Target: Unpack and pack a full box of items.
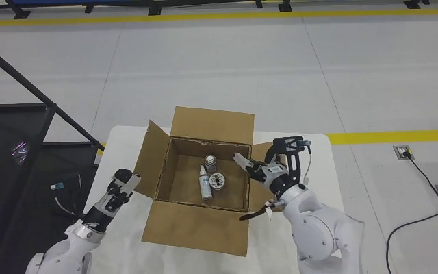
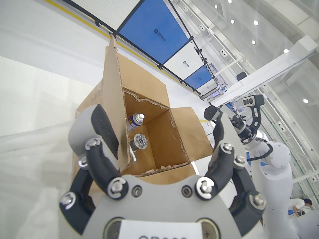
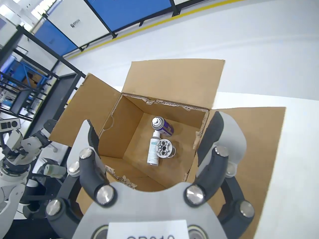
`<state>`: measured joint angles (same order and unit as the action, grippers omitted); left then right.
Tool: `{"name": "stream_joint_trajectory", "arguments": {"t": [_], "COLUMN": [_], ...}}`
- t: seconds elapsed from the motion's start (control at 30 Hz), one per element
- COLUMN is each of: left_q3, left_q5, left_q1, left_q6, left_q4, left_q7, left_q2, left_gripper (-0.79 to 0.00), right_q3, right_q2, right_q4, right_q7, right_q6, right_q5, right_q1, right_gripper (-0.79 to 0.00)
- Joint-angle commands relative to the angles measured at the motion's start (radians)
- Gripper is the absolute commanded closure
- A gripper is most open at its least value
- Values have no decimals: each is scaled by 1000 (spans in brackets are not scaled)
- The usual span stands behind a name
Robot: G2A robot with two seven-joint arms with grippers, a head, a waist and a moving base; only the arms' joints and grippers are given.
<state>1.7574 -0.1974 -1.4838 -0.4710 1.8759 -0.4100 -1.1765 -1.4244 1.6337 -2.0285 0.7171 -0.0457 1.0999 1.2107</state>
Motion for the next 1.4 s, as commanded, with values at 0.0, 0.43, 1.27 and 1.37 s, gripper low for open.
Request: {"name": "stream_joint_trajectory", "arguments": {"t": [0.0,0.43,1.27,1.37], "left_q3": [-13,-132,-236,-238], "left_q5": [12,-42,-139,-149], "left_q1": [-7,53,118,116], "left_q6": [7,67,156,149], "left_q4": [19,-20,-97,-101], "left_q7": [-13,-115,-57,-48], "left_q2": [0,6,7,8], "left_gripper": [-785,-785,-785,-785], "right_q3": [-49,-256,87,129], "right_q2": [-6,-49,-109,-111], "right_q4": [-15,138,595,638], "right_q7": [-13,59,400,394], "right_q6": [-18,-187,-505,-495], "right_q5": [-48,-345,-570,-526], "right_q1": [42,82,-413,-443], "right_gripper": [-785,-785,-785,-785]}}
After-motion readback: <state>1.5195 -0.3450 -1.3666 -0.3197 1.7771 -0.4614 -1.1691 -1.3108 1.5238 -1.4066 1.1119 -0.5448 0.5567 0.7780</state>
